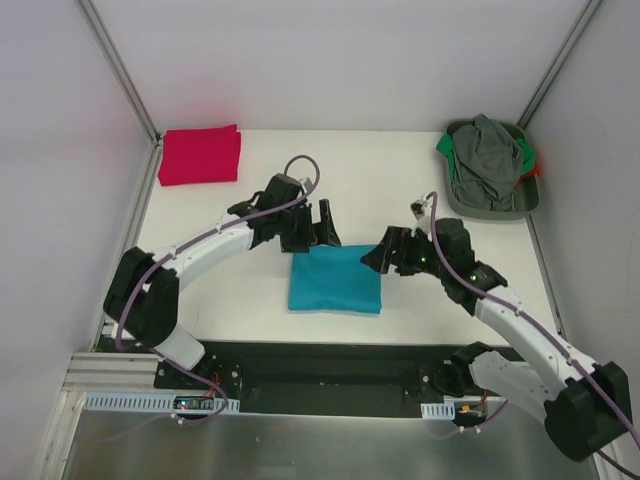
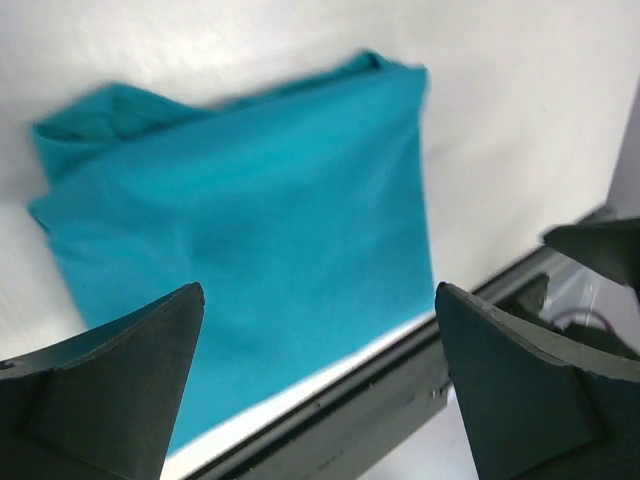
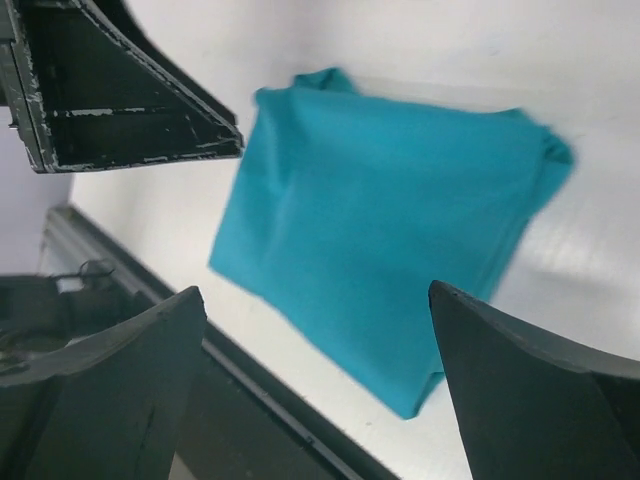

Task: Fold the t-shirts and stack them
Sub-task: Smooth out wrinkles on the folded tshirt

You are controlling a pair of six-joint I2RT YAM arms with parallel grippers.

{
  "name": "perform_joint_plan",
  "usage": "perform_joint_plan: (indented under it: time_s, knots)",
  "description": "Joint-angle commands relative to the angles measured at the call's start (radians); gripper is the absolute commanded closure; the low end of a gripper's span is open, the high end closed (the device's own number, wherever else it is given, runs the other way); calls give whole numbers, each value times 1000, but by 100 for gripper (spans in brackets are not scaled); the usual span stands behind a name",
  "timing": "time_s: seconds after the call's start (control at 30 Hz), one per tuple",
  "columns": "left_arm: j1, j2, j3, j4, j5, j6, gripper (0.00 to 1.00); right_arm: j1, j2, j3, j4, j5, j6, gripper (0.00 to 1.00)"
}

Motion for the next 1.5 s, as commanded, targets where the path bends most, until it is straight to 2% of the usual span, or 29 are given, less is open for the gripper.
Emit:
perform_joint_plan:
  time_s: [0.0,0.1,0.27,0.43,0.6,0.73,0.87,1.0,1.13,1.33,1.4,1.43,1.47]
  knots:
    - [-76,-117,-86,-29,-17,-30,1,103,-107,-124,158,-52,153,4]
    - [-125,-117,-158,5,-7,-79,1,154,-103,-196,267,-29,202,4]
    - [-127,-68,-228,48,0,-133,1,154,87,-271,427,-76,281,4]
    - [-126,-75,-307,57,-39,-147,1,120,253,-302,413,-81,357,4]
    - [-110,-81,-362,57,-80,-159,1,108,256,-296,340,-26,367,4]
    - [-93,-129,-386,56,-83,-158,1,108,164,-280,203,48,319,4]
    - [-93,-227,-393,52,-100,-144,1,112,23,-296,179,80,272,4]
    - [-87,-368,-425,33,-184,-138,1,117,-161,-331,160,157,213,4]
    - [-28,-445,-448,-3,-237,-96,1,115,-336,-368,127,253,192,4]
    - [98,-349,-420,-13,-194,-27,1,112,-563,-463,88,422,265,4]
    - [101,-275,-385,-13,-182,-4,6,112,-618,-495,117,373,264,4]
    - [101,-244,-367,-13,-178,2,9,111,-632,-512,187,340,256,4]
    - [103,-218,-348,-15,-174,0,10,112,-632,-521,262,239,267,4]
